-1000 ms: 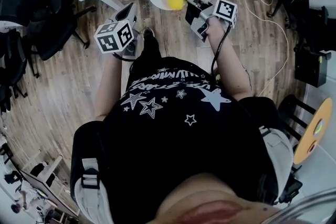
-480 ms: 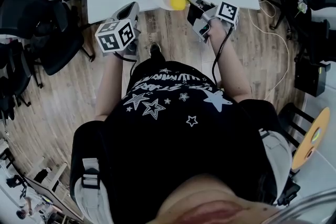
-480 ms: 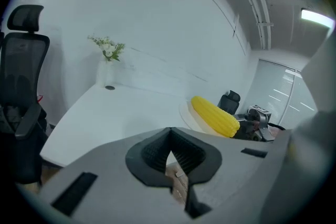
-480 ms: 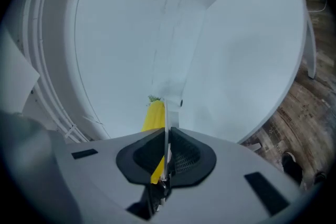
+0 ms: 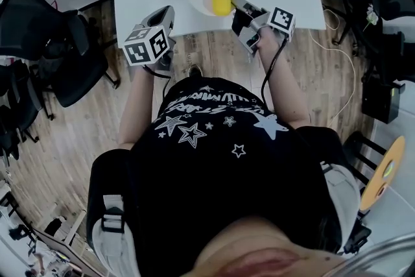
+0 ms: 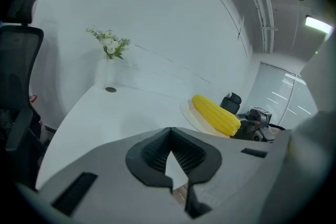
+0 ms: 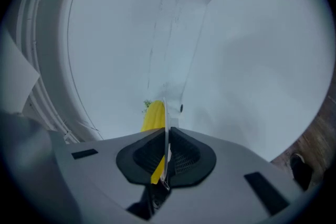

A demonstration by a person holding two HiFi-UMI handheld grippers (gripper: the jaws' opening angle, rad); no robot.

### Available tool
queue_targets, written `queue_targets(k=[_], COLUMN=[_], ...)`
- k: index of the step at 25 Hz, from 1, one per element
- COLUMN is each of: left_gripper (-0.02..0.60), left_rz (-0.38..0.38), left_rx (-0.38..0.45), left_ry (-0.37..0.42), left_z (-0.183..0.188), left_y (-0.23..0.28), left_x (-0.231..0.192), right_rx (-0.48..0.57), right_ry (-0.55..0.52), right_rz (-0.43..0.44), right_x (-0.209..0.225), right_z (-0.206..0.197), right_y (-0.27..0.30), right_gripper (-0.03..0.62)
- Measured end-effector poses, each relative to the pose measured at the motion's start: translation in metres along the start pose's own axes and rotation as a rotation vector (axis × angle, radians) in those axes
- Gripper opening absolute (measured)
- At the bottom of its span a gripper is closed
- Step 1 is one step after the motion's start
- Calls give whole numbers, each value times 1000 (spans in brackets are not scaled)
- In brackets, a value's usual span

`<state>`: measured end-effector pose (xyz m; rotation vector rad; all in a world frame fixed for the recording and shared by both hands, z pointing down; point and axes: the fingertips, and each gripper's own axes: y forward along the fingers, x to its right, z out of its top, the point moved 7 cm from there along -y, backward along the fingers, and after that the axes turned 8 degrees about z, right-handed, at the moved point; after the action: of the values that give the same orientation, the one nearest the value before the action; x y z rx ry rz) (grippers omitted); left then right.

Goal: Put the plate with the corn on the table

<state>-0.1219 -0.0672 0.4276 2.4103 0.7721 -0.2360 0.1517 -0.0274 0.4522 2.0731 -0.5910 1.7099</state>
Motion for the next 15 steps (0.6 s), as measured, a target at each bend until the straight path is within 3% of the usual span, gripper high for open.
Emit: queue_targets(k=[15], left_gripper=[5], left_rz=[16], left_rx=[21], left_ry=[-17], left_z=[36], left_y=[35], left_x=[-46], right_rx=[-13], right_ry=[-17], right_rz=[-4], right_x=[7], right_z=[24], right_y=[67], right_gripper=[23])
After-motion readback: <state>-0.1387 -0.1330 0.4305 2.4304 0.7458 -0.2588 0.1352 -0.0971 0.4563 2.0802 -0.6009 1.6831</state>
